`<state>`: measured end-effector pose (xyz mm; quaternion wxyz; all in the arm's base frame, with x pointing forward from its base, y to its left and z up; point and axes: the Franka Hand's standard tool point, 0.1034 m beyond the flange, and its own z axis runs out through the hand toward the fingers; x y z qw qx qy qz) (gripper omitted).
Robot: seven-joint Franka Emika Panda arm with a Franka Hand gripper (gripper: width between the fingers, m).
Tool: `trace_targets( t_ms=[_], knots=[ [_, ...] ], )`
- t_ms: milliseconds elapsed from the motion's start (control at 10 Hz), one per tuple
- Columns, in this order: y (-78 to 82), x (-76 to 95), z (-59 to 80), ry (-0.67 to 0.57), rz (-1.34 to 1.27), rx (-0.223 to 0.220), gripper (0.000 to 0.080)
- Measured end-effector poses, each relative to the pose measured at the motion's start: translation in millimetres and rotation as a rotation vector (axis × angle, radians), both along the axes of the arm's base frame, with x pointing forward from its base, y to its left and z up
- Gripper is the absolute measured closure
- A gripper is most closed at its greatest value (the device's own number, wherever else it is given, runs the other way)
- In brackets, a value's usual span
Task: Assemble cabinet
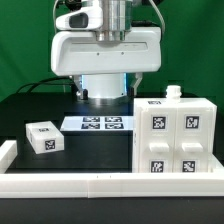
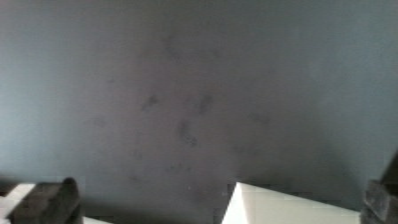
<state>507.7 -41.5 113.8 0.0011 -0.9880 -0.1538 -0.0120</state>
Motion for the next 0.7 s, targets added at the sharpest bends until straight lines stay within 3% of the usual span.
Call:
trace_targets(
  t_ms=[200,400,700],
  knots=[
    [-41.8,-22.6,-16.7,0.016,0.052,0.004,0.0002],
    [-66.2,-35.5,-31.5,0.044,0.086,0.007,0.0002],
    [-69.8,-37.3,-35.4,0.052,0.078,0.009,0.0002]
  ],
)
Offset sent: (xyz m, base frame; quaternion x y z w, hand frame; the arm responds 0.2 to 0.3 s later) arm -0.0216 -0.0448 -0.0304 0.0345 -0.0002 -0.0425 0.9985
